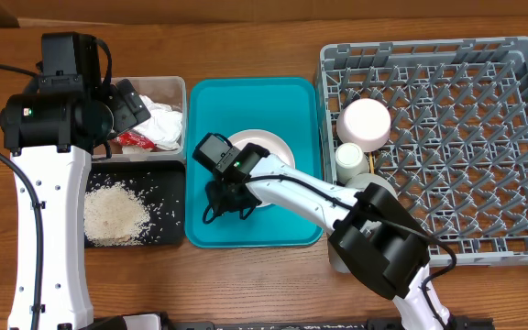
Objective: Sort waste into correct bins and load items into the dishwasher
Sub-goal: 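Move the right gripper back to the white plate on the teal tray, then grip the white plate rim with the right gripper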
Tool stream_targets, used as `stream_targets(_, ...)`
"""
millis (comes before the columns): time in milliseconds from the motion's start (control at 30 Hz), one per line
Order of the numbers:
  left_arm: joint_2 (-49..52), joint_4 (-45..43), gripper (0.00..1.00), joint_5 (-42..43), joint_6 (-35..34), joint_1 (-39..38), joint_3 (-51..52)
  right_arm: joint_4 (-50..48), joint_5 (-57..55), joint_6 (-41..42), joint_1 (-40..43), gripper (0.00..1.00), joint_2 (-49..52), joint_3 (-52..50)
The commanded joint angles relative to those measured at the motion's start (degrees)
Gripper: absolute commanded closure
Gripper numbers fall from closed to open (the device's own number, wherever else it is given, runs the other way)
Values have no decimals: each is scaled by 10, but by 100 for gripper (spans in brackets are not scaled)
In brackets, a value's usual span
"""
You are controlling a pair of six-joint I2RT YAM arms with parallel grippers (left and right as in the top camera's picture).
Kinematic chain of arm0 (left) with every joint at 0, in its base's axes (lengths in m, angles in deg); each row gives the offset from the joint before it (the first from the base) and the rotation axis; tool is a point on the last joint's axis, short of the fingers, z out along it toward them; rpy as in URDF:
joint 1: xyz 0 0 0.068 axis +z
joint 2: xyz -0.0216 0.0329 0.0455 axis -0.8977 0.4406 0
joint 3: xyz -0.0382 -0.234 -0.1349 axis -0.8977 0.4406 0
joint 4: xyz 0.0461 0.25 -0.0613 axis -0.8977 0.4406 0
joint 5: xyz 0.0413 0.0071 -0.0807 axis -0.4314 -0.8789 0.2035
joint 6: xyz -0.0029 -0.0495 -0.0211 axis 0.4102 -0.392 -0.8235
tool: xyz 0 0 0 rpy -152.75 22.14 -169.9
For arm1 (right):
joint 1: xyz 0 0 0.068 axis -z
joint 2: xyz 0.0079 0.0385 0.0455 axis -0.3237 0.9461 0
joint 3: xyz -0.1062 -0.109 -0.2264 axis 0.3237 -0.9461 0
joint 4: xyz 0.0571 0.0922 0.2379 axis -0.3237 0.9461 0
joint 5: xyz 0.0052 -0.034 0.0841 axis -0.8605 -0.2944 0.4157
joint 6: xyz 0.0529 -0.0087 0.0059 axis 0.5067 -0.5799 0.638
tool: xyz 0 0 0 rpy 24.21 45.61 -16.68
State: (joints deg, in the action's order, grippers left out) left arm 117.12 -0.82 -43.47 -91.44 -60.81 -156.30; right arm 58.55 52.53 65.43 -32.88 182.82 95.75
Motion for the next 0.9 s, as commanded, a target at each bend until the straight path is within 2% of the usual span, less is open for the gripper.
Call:
stream_targets(0, 2, 0, 0, 1, -2, -1, -2, -4, 6, 2, -7, 41, 2, 3)
stream_targets(433, 2, 0, 0, 1, -2, -1, -2, -4, 38, -3, -26, 42, 2, 3)
stream_targets(800, 2, 0, 0, 1, -2, -1, -2, -2, 13, -8, -44, 43, 2, 3)
stream_targets(867, 2, 0, 0, 1, -2, -1, -2, -4, 11, -28, -41, 47, 1, 3)
